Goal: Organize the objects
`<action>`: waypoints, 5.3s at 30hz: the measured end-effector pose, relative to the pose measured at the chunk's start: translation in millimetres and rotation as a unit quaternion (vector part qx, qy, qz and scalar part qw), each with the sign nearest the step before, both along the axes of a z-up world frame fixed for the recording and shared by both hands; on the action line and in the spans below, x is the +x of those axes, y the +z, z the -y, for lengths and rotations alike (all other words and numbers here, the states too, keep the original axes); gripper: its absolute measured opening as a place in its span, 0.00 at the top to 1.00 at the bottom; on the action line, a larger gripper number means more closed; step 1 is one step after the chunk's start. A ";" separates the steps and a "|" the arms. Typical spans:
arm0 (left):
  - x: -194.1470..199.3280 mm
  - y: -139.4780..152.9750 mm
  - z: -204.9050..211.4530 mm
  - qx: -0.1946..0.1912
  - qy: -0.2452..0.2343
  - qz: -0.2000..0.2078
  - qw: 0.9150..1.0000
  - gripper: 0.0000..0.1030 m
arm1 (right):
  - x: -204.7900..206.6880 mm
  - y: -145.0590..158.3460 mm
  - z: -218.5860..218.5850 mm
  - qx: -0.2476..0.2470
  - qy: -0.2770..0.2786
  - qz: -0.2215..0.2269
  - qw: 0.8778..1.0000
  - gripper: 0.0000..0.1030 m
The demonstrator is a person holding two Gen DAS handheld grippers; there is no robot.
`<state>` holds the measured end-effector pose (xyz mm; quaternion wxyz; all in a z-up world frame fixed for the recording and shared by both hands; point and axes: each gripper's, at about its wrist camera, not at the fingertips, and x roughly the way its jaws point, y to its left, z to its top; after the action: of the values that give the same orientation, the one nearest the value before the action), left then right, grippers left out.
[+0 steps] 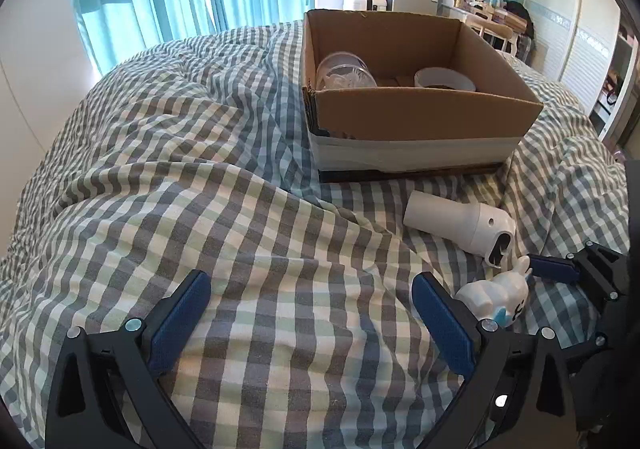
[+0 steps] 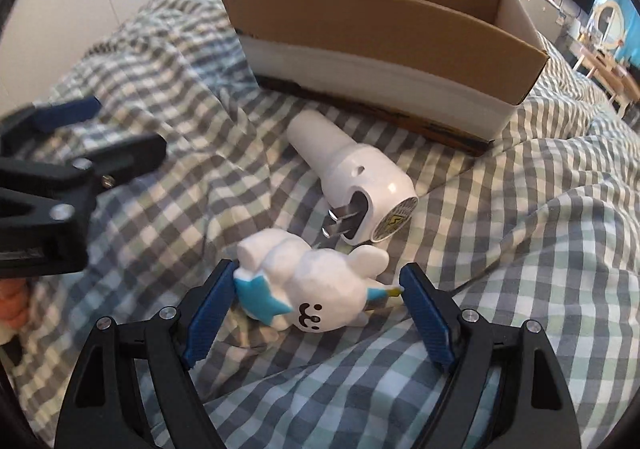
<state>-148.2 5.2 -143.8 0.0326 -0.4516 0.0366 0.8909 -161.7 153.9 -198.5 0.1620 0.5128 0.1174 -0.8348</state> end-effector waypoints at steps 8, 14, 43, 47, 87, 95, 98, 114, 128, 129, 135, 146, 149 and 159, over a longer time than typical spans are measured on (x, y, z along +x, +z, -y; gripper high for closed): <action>-3.1 -1.2 -4.2 -0.020 0.004 0.008 1.000 0.00 | 14.3 41.9 -20.3 -0.055 0.006 -0.026 0.998 0.21; -12.5 3.0 -30.6 -0.038 -0.002 0.008 0.999 0.00 | -2.7 83.6 -68.3 -0.020 -0.044 -0.087 0.995 0.21; -61.0 -48.4 -111.8 0.059 -0.039 0.098 0.993 0.43 | -44.6 64.3 -121.3 -0.033 -0.121 -0.087 0.988 0.21; -46.9 -39.6 -101.6 0.041 -0.050 0.092 0.994 0.44 | -37.1 69.8 -112.9 -0.015 -0.112 -0.105 0.988 0.21; 41.5 102.9 -20.7 0.036 -0.060 -0.081 0.994 0.45 | 52.7 154.0 -52.9 -0.061 -0.040 -0.164 0.984 0.21; 5.3 137.9 -18.0 0.044 -0.079 -0.101 0.991 0.45 | 14.9 191.2 -53.1 -0.078 -0.031 -0.197 0.977 0.21; -13.0 146.9 -23.5 0.033 -0.085 -0.113 0.989 0.45 | -8.0 203.4 -51.8 -0.082 -0.032 -0.210 0.974 0.21; -138.4 125.1 -52.7 0.031 -0.111 -0.104 0.988 0.45 | -158.1 196.0 -48.3 -0.102 -0.059 -0.186 0.975 0.21; -210.8 61.7 -69.8 0.022 -0.143 -0.038 0.989 0.45 | -246.0 125.1 -50.9 -0.094 -0.061 -0.122 0.986 0.21; -212.5 57.6 -69.5 0.023 -0.143 -0.034 0.989 0.45 | -247.8 117.7 -50.2 -0.091 -0.059 -0.120 0.987 0.21; -224.8 36.8 -66.0 0.040 -0.139 -0.005 0.989 0.45 | -253.5 101.5 -51.3 -0.086 -0.054 -0.116 0.988 0.21; -222.4 33.8 -63.3 0.049 -0.138 0.006 0.989 0.43 | -245.5 104.4 -51.2 -0.098 -0.052 -0.126 0.986 0.20; -217.2 40.4 -61.7 0.056 -0.135 0.002 0.989 0.30 | -239.5 112.8 -53.5 -0.110 -0.059 -0.140 0.982 0.13; -178.3 97.7 -52.1 0.040 -0.133 -0.063 0.988 0.03 | -203.0 171.2 -60.7 -0.120 -0.081 -0.191 0.971 0.05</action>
<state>-326.5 57.3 -46.1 0.1663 -0.3840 0.0623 0.9061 -364.6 214.6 -27.4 0.1288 0.3281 0.0031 -0.9358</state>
